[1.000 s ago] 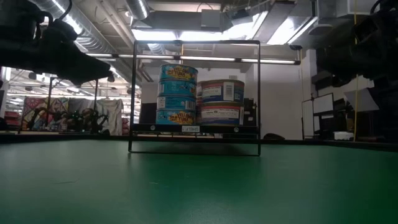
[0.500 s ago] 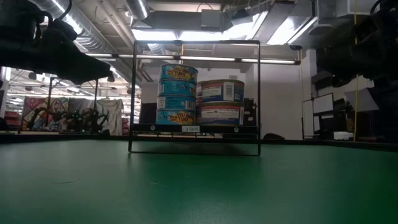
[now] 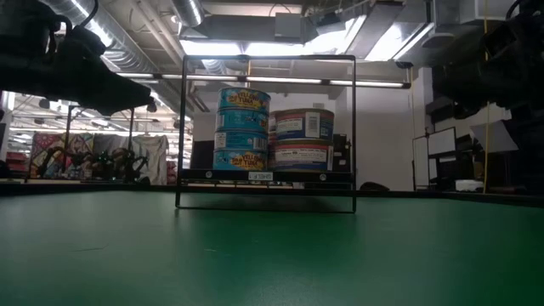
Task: Stack canned seafood by type on shelf
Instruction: Return to Home Position
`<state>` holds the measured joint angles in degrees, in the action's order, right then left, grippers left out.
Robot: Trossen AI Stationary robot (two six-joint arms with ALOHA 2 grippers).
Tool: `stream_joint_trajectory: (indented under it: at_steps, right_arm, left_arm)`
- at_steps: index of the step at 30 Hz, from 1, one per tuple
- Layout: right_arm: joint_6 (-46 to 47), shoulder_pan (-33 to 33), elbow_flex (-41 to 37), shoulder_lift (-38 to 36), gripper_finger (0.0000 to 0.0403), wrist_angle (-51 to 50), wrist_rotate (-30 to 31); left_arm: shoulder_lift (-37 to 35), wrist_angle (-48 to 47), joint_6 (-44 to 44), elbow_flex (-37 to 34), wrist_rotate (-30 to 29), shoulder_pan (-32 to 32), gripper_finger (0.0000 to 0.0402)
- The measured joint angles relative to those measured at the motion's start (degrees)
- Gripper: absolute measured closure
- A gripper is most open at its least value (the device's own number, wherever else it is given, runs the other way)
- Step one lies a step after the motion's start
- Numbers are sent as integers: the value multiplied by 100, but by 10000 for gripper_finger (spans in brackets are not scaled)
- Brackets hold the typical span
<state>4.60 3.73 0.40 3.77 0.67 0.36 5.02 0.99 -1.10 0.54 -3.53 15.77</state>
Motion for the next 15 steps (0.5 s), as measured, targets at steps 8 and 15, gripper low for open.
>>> stream_joint_trajectory:
  at_steps: [8, 15]
  right_arm:
    - [0, 0, 0, 0, 260, 0, 0]
    - [0, 0, 0, 0, 260, 0, 2]
  left_arm:
    - [0, 1, 2, 0, 0, 0, 194]
    - [0, 2, 2, 0, 0, 0, 194]
